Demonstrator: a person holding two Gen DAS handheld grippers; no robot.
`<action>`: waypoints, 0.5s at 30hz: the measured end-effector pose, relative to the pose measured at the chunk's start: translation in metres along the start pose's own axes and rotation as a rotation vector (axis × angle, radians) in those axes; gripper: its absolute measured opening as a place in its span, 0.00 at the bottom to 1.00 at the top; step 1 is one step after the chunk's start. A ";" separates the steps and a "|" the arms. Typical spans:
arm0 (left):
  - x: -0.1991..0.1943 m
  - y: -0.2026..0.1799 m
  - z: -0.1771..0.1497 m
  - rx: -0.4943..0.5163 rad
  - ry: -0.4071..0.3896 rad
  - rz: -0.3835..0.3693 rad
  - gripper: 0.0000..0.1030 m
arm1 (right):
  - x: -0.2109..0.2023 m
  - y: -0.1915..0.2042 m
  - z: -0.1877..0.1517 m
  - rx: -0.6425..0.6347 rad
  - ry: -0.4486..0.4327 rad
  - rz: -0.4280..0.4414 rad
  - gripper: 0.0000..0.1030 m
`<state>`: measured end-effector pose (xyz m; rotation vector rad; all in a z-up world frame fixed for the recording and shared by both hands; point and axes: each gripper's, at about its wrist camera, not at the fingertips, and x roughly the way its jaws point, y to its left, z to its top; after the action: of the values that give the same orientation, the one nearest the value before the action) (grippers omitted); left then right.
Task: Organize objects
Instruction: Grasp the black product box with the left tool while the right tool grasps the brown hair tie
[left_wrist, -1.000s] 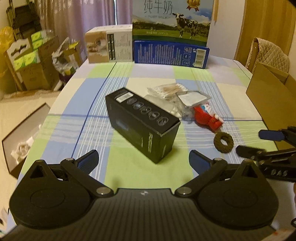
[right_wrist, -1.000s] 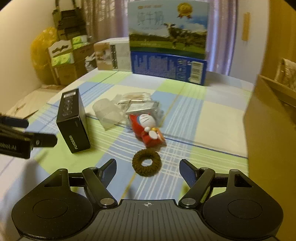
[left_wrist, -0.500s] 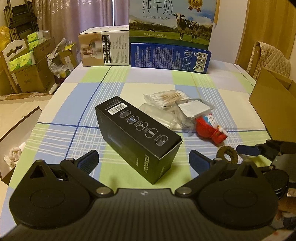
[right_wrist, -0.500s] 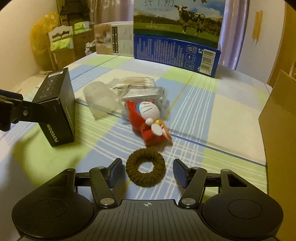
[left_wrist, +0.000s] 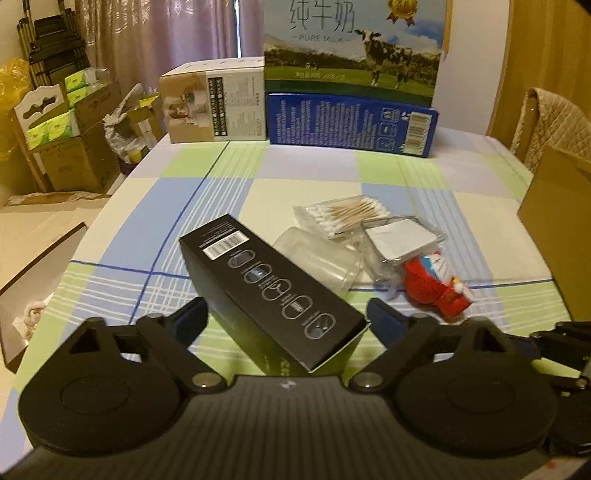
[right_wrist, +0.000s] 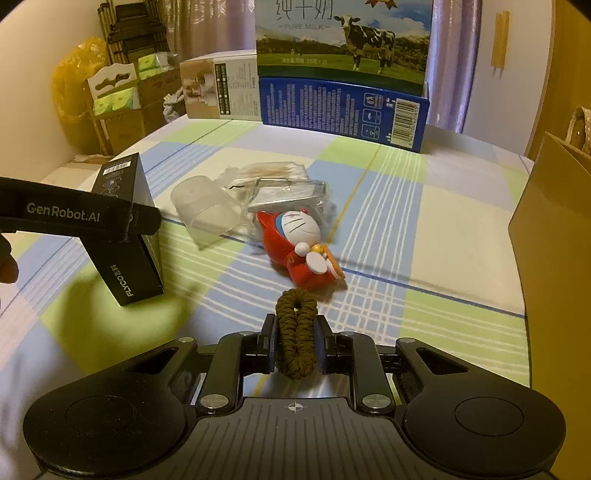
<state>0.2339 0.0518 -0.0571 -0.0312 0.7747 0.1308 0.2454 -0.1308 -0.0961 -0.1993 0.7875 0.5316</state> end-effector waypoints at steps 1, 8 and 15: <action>-0.001 0.001 0.000 -0.003 0.004 0.004 0.83 | 0.000 0.000 0.000 0.002 0.003 -0.001 0.16; -0.013 0.007 -0.006 0.008 0.042 0.033 0.51 | -0.009 -0.003 -0.003 0.023 0.016 -0.003 0.16; -0.045 0.001 -0.027 0.071 0.090 -0.031 0.36 | -0.032 -0.003 -0.012 0.062 0.023 0.008 0.16</action>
<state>0.1829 0.0461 -0.0444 0.0185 0.8677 0.0728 0.2206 -0.1498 -0.0815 -0.1448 0.8262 0.5128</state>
